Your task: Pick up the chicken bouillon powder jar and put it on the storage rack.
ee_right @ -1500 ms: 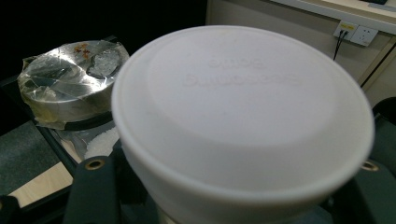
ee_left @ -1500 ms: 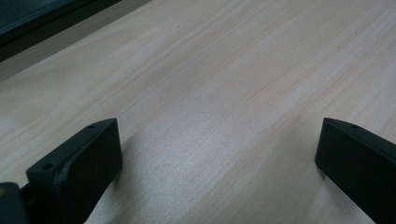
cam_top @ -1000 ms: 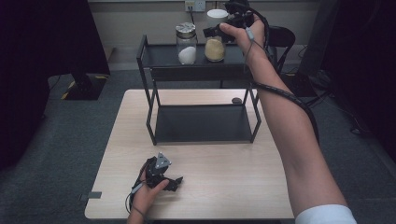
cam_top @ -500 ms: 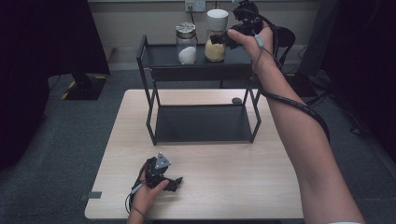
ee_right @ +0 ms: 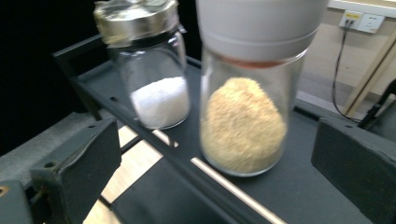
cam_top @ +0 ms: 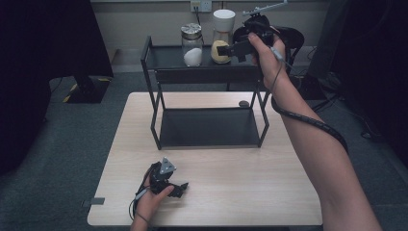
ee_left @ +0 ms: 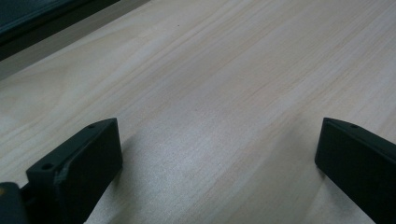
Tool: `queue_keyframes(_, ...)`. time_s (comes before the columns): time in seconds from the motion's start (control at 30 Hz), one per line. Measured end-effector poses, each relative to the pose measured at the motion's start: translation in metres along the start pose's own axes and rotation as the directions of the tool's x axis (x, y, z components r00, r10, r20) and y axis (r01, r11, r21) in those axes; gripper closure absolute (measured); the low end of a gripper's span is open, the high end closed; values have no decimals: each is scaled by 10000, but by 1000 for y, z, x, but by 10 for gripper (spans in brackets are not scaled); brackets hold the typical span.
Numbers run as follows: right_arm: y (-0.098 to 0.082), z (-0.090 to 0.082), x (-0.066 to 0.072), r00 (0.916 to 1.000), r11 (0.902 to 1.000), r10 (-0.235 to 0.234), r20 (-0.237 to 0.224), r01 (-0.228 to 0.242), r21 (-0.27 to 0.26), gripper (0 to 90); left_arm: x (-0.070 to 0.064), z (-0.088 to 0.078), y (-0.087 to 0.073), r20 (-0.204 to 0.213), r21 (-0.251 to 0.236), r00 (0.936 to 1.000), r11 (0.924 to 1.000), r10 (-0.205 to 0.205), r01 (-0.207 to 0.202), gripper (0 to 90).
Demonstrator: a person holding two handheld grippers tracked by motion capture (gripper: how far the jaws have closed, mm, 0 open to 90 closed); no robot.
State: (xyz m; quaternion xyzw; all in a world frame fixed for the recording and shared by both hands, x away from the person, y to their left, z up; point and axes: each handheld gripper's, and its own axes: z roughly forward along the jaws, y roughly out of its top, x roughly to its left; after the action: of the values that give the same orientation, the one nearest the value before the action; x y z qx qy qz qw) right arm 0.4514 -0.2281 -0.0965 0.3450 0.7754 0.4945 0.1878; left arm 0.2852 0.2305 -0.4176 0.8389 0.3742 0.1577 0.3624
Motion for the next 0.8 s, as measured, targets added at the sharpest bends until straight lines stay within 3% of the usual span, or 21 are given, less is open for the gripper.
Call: queue_keyframes(0.8, -54, -8, 16, 9984, 9994, -293, -493, 285, -186, 5, 0, 0, 0, 3, -11, 10000, 10000, -2, 2, 0)
